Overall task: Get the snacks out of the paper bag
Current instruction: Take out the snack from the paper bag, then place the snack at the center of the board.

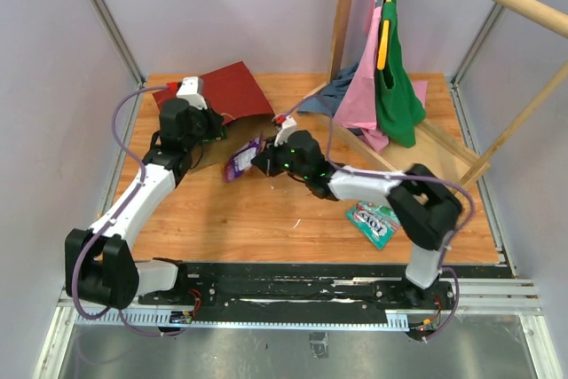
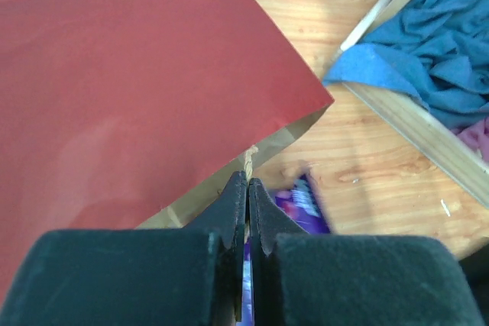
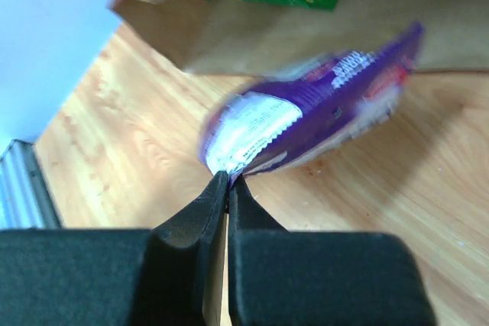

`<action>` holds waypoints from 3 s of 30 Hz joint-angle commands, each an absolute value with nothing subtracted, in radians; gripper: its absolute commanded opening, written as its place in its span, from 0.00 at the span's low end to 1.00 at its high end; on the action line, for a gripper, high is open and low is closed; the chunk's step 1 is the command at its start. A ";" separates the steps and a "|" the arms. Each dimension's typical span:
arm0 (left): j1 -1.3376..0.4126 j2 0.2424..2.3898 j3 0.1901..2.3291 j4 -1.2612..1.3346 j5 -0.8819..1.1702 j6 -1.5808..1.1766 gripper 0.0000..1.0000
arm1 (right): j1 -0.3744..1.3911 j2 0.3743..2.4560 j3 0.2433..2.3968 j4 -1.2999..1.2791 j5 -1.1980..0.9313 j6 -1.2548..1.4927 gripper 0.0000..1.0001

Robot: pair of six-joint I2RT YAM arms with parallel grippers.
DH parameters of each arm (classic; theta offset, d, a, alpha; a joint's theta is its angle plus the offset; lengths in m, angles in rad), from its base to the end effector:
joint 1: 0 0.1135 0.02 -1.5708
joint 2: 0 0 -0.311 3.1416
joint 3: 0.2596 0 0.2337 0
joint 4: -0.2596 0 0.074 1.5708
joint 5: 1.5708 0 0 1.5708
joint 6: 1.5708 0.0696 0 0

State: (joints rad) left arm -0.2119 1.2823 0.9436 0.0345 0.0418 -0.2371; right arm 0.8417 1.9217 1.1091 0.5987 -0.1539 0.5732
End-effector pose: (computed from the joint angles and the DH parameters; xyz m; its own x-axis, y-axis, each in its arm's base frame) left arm 0.2941 -0.0662 0.3502 -0.3431 -0.1662 -0.9245 0.1734 0.9561 -0.2363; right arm 0.3020 0.3541 0.2525 -0.5726 0.1634 -0.8034 -0.6263 0.5451 0.5573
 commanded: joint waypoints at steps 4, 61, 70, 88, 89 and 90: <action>-0.178 1.185 0.882 0.201 0.090 -0.279 0.01 | 0.788 1.457 0.868 0.442 -0.126 0.346 0.01; -0.179 1.245 0.840 0.298 0.142 -0.365 0.01 | 0.854 1.068 0.908 -0.423 0.634 0.895 0.01; -0.179 1.225 0.816 0.333 0.114 -0.366 0.00 | 0.868 1.145 0.975 -0.499 0.592 1.070 0.01; -0.180 1.321 0.854 0.345 0.233 -0.396 0.00 | 1.073 1.074 1.023 -0.546 0.831 1.238 0.01; -0.180 1.320 0.856 0.342 0.235 -0.396 0.00 | 1.074 1.076 1.007 -0.540 0.827 1.262 0.01; -0.181 1.319 0.856 0.341 0.229 -0.398 0.00 | 1.074 1.080 0.987 -0.531 0.830 1.289 0.01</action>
